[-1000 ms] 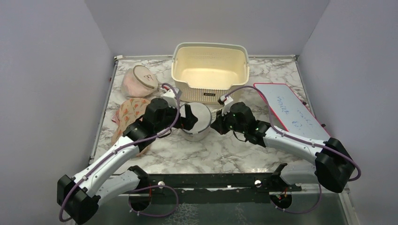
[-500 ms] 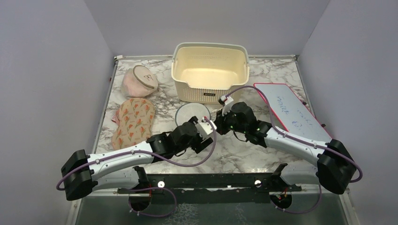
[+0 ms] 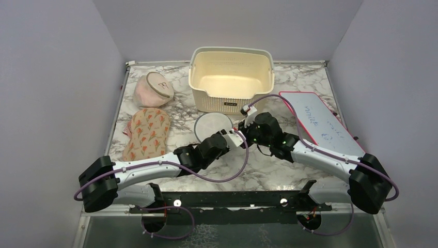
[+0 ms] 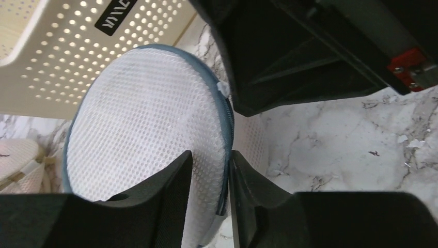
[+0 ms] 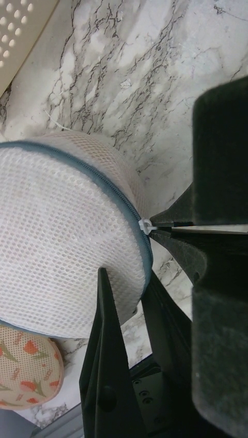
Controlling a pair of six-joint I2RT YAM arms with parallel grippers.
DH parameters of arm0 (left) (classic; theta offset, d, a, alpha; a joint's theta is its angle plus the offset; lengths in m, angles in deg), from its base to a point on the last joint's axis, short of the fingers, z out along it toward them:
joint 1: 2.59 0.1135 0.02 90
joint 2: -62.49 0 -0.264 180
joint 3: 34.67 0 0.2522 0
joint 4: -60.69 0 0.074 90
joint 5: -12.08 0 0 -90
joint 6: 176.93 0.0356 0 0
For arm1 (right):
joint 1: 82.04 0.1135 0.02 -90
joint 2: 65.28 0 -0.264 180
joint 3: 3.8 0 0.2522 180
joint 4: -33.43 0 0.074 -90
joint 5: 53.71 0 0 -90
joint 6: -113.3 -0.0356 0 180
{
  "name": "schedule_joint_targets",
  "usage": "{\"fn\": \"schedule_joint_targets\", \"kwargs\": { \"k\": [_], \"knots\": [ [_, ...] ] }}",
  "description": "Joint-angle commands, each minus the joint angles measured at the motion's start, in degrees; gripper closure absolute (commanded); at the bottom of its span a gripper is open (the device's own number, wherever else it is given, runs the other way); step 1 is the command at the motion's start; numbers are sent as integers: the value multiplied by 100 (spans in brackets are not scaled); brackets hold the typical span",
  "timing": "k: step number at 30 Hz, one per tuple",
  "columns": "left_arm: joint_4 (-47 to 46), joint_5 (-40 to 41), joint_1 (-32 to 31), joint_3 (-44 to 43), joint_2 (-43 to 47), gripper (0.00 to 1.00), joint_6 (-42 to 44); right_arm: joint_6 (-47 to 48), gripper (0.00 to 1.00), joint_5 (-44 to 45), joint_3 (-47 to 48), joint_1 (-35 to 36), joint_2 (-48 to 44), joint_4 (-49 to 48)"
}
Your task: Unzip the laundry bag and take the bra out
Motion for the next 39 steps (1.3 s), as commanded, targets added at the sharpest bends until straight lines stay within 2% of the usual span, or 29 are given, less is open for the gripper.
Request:
{"fn": "schedule_joint_targets", "kwargs": {
  "k": [1,7,10,13,23,26,28,32,33,36,39],
  "knots": [
    [-283,582,-19,-172,99,77,-42,-32,99,-76,-5,-35,-64,3],
    [-212,77,-16,-54,367,93,-71,8,99,0,104,-116,60,129],
    [-149,-111,-12,-16,467,100,-29,-112,99,-347,121,-333,74,95],
    [-148,-218,-19,27,506,100,10,-138,99,-553,126,-479,85,67],
    [-340,-1355,-20,112,384,100,-147,163,99,-898,136,-1253,119,242],
    [-438,-2126,-14,136,309,100,-170,170,99,-1928,-14,-1745,86,3],
    [-469,-2418,-19,138,254,100,-269,294,99,-2186,-66,-1830,-5,-19],
    [-441,-2110,-18,110,119,100,-573,566,99,-2111,-75,-1837,-192,284],
    [-375,-1923,-14,72,75,98,-694,586,99,-2174,-98,-1832,-238,312],
    [27,-1561,-16,-266,-118,69,-1015,712,99,-2638,-186,-1832,-277,195],
    [405,-1689,-19,-753,-276,51,-1403,698,99,-2753,-242,-1831,-283,171]
  ]
}}
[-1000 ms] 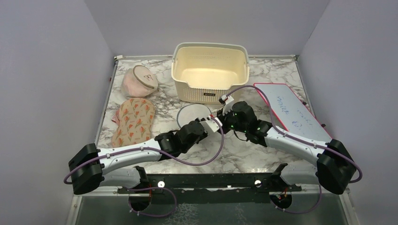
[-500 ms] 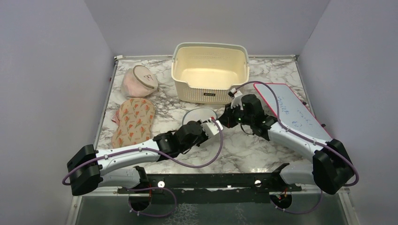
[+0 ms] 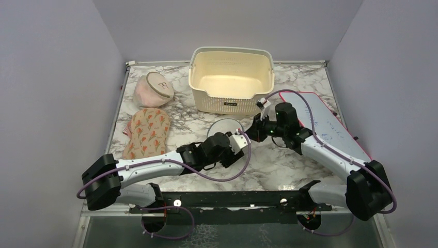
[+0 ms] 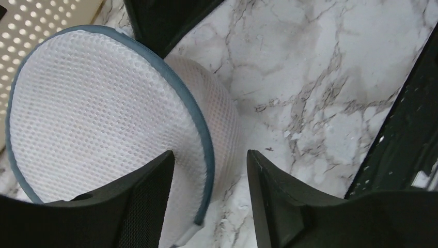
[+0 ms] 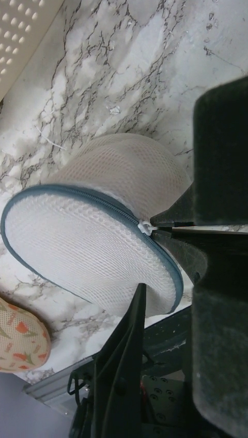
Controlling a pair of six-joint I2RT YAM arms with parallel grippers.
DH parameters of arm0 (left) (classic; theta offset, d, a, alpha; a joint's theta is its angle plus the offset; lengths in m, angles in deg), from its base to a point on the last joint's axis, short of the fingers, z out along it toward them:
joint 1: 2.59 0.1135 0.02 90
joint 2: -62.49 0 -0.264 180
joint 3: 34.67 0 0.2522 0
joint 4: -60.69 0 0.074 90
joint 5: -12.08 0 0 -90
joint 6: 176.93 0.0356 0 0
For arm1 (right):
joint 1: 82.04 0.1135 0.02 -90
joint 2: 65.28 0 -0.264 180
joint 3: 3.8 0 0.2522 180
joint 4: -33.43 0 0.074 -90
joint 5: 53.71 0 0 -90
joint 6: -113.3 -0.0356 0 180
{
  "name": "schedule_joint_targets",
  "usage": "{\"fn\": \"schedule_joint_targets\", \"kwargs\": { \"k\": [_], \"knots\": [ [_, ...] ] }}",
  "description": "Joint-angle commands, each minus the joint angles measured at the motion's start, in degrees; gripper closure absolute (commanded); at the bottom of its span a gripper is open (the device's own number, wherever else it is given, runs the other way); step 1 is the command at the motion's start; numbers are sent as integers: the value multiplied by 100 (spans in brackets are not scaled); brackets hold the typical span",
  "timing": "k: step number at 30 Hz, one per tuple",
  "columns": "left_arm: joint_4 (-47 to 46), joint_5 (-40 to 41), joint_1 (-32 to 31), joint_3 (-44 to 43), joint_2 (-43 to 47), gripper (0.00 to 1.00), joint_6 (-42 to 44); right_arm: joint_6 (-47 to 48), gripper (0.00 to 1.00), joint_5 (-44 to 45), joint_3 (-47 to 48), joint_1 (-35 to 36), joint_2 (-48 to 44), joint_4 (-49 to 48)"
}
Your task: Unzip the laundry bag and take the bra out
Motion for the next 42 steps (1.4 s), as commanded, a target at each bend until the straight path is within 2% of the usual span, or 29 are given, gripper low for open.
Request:
{"fn": "schedule_joint_targets", "kwargs": {
  "k": [1,4,7,11,15,17,19,20,27,33,36,42],
  "knots": [
    [501,-118,-18,-779,-211,47,-797,190,99,-478,-126,-32,-107,-74],
    [474,-135,-15,-951,-238,37,-1174,191,99,-510,-165,-34,-182,-49],
    [453,93,-16,-1036,-372,37,-1312,184,99,-579,-239,-32,-276,-136],
    [604,678,-15,-1190,-674,43,-1328,196,99,-631,-260,-33,-370,-128],
    [621,798,-16,-1295,-820,51,-1375,211,99,-642,-334,-35,-484,-173],
    [640,913,-16,-1310,-858,61,-1396,218,99,-649,-401,-33,-504,-257],
    [719,938,-11,-1341,-860,89,-1371,225,99,-638,-400,-35,-477,-241],
    [766,907,-17,-1347,-842,100,-1353,236,99,-628,-397,-33,-473,-229],
    [838,331,-17,-1106,-220,100,-855,80,99,170,-533,-33,-757,-260],
    [866,257,-12,-869,276,100,-389,19,99,1061,-519,-44,-956,-61],
    [875,342,-15,-810,270,100,-382,-47,99,1560,-530,-42,-1102,103],
    [856,612,-12,-670,198,100,-668,12,99,1629,-553,-47,-1284,135]
  ]
}}
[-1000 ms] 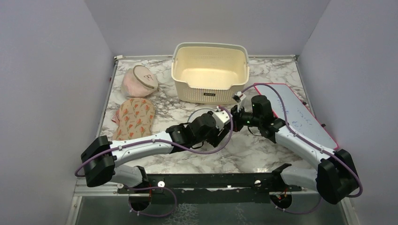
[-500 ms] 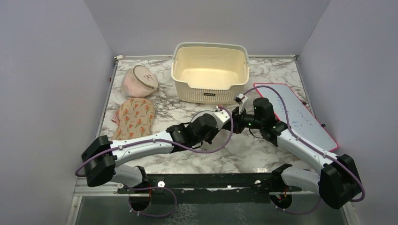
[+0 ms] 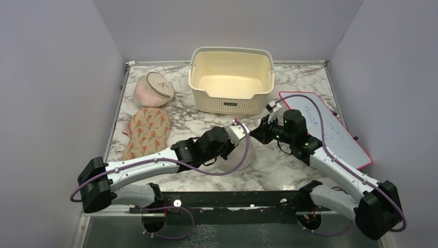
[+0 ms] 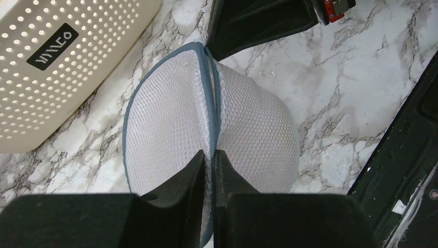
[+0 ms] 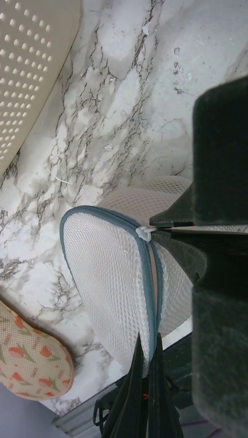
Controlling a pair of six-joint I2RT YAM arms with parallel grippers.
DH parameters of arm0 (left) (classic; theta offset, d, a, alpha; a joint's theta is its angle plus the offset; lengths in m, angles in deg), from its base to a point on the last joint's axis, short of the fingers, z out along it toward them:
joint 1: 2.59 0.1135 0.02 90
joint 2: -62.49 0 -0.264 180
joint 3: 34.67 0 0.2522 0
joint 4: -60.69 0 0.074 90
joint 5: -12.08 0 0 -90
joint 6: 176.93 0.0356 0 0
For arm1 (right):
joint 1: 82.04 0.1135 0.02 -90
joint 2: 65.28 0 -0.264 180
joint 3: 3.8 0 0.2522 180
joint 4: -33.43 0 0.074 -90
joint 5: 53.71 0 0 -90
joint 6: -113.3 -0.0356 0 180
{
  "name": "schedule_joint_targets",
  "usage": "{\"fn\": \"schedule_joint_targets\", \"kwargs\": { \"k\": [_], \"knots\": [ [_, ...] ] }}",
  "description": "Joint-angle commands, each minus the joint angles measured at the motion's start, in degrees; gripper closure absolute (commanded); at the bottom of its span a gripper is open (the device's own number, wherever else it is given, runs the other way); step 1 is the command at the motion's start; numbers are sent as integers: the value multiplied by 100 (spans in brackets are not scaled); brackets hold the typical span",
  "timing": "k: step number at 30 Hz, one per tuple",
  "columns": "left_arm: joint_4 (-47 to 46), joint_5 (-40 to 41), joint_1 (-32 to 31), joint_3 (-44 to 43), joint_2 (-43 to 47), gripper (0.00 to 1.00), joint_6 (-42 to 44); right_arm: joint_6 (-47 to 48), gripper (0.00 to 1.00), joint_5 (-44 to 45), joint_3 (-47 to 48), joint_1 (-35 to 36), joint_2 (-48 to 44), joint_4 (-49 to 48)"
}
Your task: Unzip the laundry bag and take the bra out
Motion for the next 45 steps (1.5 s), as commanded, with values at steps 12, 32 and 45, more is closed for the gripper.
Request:
{"fn": "schedule_joint_targets", "kwargs": {
  "k": [12,32,45],
  "knots": [
    [546,38,-13,-771,-792,61,-1000,99,99,-741,-235,-49,-497,-424],
    [752,400,-12,-1513,-1470,100,-1406,96,99,-917,-365,-48,-453,-564],
    [958,193,-58,-1072,-726,100,-539,-6,99,17,-119,-53,-173,-194]
  ]
}}
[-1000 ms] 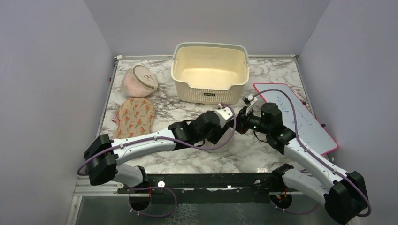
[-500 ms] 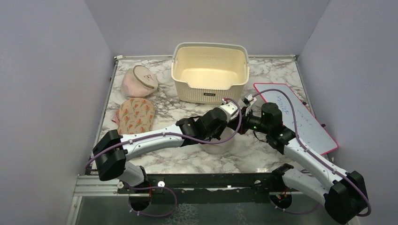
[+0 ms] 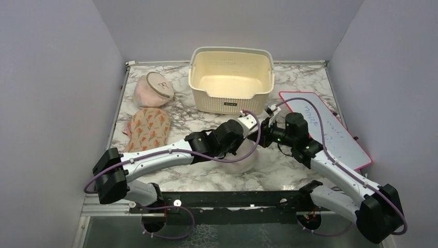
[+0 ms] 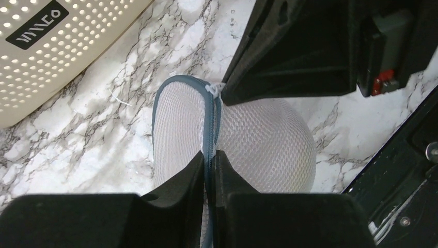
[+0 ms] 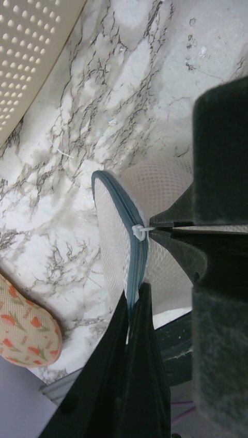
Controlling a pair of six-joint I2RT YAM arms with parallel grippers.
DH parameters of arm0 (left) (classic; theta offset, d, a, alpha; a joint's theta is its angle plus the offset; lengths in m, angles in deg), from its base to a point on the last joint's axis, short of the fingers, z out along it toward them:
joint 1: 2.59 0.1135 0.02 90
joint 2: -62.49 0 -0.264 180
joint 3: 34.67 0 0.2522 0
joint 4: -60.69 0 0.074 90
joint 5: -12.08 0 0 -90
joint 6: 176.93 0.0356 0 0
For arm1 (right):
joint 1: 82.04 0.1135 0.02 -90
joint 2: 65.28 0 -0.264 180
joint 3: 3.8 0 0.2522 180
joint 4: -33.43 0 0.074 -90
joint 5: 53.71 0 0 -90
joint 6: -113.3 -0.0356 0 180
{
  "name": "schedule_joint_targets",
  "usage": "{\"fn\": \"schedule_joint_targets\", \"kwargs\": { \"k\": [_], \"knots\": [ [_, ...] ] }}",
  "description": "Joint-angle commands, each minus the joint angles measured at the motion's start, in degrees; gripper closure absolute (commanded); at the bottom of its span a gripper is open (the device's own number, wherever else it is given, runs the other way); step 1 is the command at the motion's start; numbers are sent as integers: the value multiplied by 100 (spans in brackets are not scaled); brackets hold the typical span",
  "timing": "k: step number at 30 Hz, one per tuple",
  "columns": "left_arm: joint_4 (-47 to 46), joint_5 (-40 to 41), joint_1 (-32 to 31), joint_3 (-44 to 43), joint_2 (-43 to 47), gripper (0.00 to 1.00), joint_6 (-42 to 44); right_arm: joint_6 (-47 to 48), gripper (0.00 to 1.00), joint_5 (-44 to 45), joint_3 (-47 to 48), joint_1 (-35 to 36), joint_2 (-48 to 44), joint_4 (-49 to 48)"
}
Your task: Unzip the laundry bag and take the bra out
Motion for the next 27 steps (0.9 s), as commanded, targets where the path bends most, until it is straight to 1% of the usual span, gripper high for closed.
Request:
{"fn": "schedule_joint_targets", "kwargs": {
  "k": [1,5,8,11,15,19,23,25,26,27],
  "knots": [
    [159,-176,-71,91,362,100,575,-21,99,746,196,-44,108,178],
    [123,20,-94,153,602,100,1034,-48,99,1088,191,-44,48,269],
    [-109,351,-104,270,819,100,1437,-47,99,1119,212,-52,69,263],
    [-579,629,-105,388,1052,100,1752,-12,99,803,199,-53,-8,169],
    [-911,460,-103,416,1178,100,2019,20,99,234,134,-52,-282,-114],
    [-929,183,-109,565,1148,100,1944,27,99,-128,238,-52,-304,-253],
    [-890,40,-104,743,1151,100,1649,30,99,-211,438,-52,-174,-263],
    [-726,38,-111,751,1132,99,1419,45,99,-292,551,-57,-81,-254],
    [-600,38,-105,736,1115,93,1265,56,99,-331,592,-53,-31,-242],
    [-492,23,-108,718,1090,85,1118,75,99,-381,608,-52,9,-228]
  ]
}}
